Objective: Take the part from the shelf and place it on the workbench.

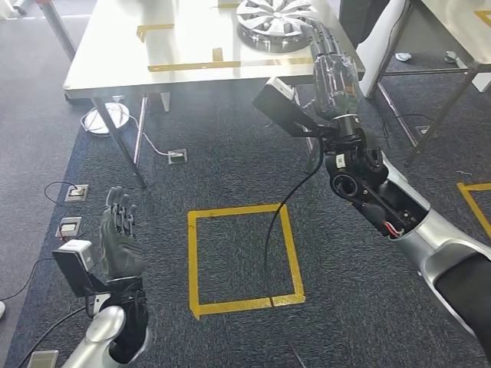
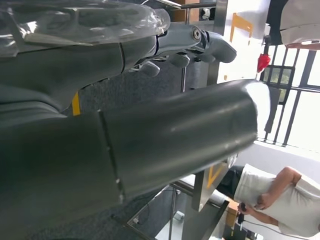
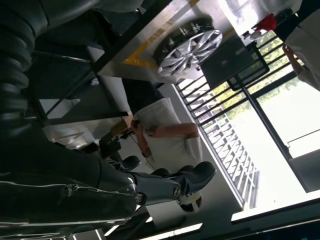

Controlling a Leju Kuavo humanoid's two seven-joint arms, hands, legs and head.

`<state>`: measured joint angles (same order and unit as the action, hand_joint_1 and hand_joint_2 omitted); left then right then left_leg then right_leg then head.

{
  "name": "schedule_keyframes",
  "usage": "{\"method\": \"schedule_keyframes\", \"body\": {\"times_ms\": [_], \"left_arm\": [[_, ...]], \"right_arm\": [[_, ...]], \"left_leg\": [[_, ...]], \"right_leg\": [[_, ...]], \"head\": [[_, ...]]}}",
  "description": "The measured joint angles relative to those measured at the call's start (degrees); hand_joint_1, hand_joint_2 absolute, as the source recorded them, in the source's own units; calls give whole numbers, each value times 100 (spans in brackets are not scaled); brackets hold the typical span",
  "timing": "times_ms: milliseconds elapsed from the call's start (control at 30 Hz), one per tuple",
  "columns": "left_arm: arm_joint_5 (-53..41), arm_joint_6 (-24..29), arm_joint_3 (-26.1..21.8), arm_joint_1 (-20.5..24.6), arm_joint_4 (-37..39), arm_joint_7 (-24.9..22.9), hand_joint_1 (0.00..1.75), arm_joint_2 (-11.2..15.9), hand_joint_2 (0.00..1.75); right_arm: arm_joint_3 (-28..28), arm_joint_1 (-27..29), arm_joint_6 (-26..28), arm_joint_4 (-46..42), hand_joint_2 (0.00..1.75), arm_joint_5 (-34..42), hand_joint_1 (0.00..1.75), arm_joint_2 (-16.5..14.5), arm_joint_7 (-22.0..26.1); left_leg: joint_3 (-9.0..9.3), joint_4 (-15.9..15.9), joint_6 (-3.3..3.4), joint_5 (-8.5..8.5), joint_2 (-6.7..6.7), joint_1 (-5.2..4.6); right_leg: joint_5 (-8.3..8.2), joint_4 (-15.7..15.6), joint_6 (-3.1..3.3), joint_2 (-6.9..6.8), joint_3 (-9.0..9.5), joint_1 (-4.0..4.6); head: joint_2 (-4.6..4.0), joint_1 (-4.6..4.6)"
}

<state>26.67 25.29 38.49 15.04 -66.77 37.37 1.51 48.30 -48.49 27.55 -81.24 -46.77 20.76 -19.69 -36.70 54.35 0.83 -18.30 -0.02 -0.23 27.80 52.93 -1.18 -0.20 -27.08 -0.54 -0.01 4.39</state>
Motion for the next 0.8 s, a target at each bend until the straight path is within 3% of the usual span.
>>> {"method": "schedule_keyframes", "body": {"times_ms": [33,67,100,167,200,233,267,300,333,367,433,467,533,567,633,700,733,767,800], "left_arm": [[-2,0,0,0,0,-5,0,2,0],[-3,0,0,1,0,-9,0,4,0],[-4,1,0,2,0,-17,0,8,0],[-5,3,0,1,0,-40,0,14,0],[-5,5,0,-3,0,-51,0,18,0],[-5,8,0,-7,0,-57,0,22,0],[-5,11,0,-10,0,-58,0,25,0],[-5,15,0,-10,0,-59,0,28,0],[-5,20,0,-8,0,-60,0,30,0],[-5,26,0,-5,0,-60,0,31,0],[-6,37,0,2,-1,-60,0,31,0],[-6,40,0,3,-2,-60,0,30,0],[-6,43,0,-1,-2,-60,0,24,0],[-6,43,0,-1,-2,-61,0,20,0],[-7,44,0,-3,-2,-61,0,10,0],[-5,44,0,-13,-2,-61,0,4,0],[-3,44,0,-18,-1,-61,0,4,0],[-2,45,0,-23,-1,-61,0,3,0],[1,45,0,-25,-1,-61,0,2,0]], "right_arm": [[1,4,-4,-8,175,-3,0,4,-4],[1,8,-9,-17,175,-4,0,8,-9],[1,11,-15,-27,175,-4,0,8,-18],[2,14,-34,-41,175,-5,0,8,-33],[4,18,-45,-45,175,-5,0,8,-41],[5,26,-51,-46,175,-5,0,9,-46],[5,36,-54,-46,175,-5,0,10,-50],[5,47,-56,-51,175,-5,0,12,-54],[4,56,-56,-58,175,-7,0,13,-55],[1,60,-56,-71,175,-8,0,15,-57],[-13,61,-56,-97,175,-10,0,23,-61],[-20,61,-56,-107,175,-11,0,28,-62],[-27,70,-56,-119,175,-11,0,39,-63],[-28,73,-56,-121,175,-11,0,48,-65],[-33,79,-56,-122,175,-11,0,68,-70],[-33,100,-56,-122,175,-10,0,82,-86],[-32,118,-56,-122,175,-10,0,91,-98],[-31,134,-55,-122,175,-9,0,98,-110],[-31,144,-53,-123,175,-7,0,104,-118]], "left_leg": [[-21,2,-35,-15,-3,3],[-72,99,-70,-142,-6,2],[-154,317,-103,-372,-10,5],[-382,1091,-159,-972,-11,37],[-469,1485,-183,-1151,-11,51],[-495,1757,-201,-1180,-11,64],[-436,1844,-213,-1074,-11,76],[-276,1720,-215,-891,-11,87],[-27,1415,-209,-719,-11,96],[283,989,-192,-655,-12,95],[773,218,-133,-748,-16,77],[878,18,-100,-816,-20,60],[870,-81,-20,-804,-23,60],[849,-94,27,-768,-23,68],[792,-120,108,-692,-15,85],[706,-109,138,-635,-11,74],[666,-97,137,-612,-10,69],[630,-81,133,-596,-9,66],[602,-60,127,-586,-10,65]], "right_leg": [[-59,-16,31,-8,-34,-11],[-121,-36,71,-20,-76,-31],[-190,-54,108,-33,-134,-52],[-308,-44,154,-43,-278,-60],[-359,-34,158,-43,-355,-60],[-410,-25,154,-42,-436,-62],[-460,-16,145,-39,-515,-64],[-508,-9,131,-34,-587,-67],[-555,-1,112,-26,-646,-69],[-596,9,87,-17,-694,-63],[-676,26,23,-7,-755,-51],[-716,25,-14,-7,-776,-46],[-758,31,-83,-6,-810,-59],[-685,115,-110,-5,-861,-66],[-310,663,-146,2,-1099,-74],[121,1516,-172,6,-1417,-68],[217,1786,-178,5,-1492,-67],[203,1824,-178,5,-1452,-67],[86,1609,-170,4,-1286,-67]], "head": [[0,-8],[-1,-27],[-1,-69],[-1,-160],[-1,-190],[-1,-209],[-1,-225],[-1,-238],[-1,-248],[0,-255],[0,-246],[0,-237],[-1,-224],[-1,-215],[-1,-165],[-1,-105],[-1,-88],[-1,-76],[-1,-60]]}}
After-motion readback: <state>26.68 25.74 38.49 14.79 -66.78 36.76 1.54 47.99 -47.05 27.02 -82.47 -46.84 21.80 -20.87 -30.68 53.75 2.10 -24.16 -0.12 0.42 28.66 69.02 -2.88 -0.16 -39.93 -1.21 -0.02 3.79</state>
